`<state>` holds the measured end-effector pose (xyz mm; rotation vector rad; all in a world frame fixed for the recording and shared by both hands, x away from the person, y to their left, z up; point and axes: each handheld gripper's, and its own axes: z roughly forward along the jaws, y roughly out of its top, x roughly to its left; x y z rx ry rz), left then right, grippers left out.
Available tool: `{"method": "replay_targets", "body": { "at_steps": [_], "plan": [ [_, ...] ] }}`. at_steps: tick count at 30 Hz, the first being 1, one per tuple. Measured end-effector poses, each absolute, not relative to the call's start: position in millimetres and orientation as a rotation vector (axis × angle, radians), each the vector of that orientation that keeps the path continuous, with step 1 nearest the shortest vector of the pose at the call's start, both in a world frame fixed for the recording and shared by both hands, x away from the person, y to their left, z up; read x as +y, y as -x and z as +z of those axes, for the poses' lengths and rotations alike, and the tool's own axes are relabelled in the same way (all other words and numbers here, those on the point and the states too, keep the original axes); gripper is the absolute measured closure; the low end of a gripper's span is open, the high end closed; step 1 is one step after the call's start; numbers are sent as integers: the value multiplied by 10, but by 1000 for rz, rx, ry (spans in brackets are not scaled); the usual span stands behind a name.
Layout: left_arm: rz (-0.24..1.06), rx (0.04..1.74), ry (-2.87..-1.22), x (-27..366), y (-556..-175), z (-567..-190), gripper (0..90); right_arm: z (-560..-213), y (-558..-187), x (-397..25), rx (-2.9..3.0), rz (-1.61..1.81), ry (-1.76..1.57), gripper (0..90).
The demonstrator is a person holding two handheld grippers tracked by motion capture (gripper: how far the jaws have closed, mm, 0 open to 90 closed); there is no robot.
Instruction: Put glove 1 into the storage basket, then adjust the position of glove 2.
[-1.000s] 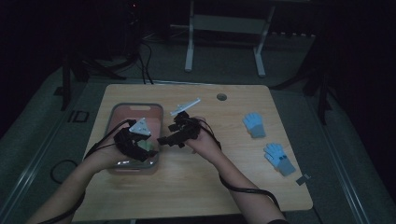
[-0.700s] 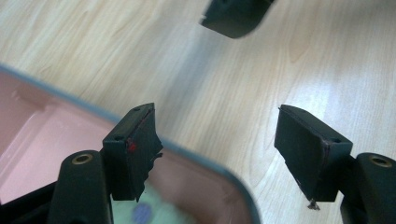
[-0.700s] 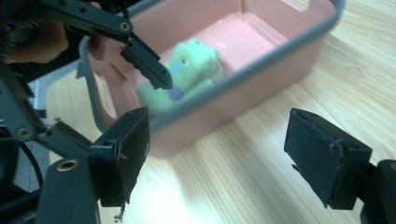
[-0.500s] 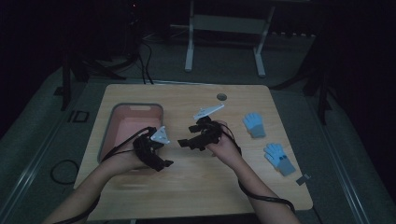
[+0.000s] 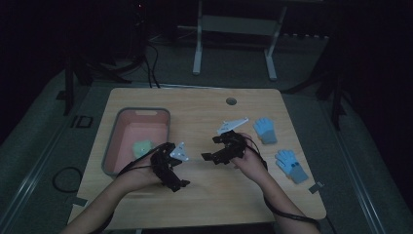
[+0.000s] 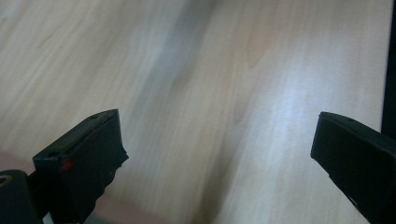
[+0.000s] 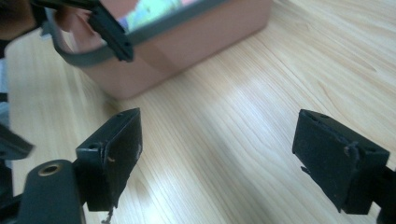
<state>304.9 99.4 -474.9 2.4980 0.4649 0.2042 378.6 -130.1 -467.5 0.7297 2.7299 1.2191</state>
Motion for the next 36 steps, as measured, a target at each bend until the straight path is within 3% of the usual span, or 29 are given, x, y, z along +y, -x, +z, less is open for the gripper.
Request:
{"method": "replay_targets", "body": {
  "at_steps": [17,28,36],
  "plan": [
    [208,344,-2539,686,-2871,-5060,47,-4788,-3665,-1887,2698,1215,-805,139],
    [202,366,-2548,647,-2853,-5168,47,-4917,-3598,-2225,2611,1139,-948,113],
    [201,352,-2563,619,-2834,-5208,47,-4918,-3640,-2549,2528,1094,-1025,235]
  ]
}}
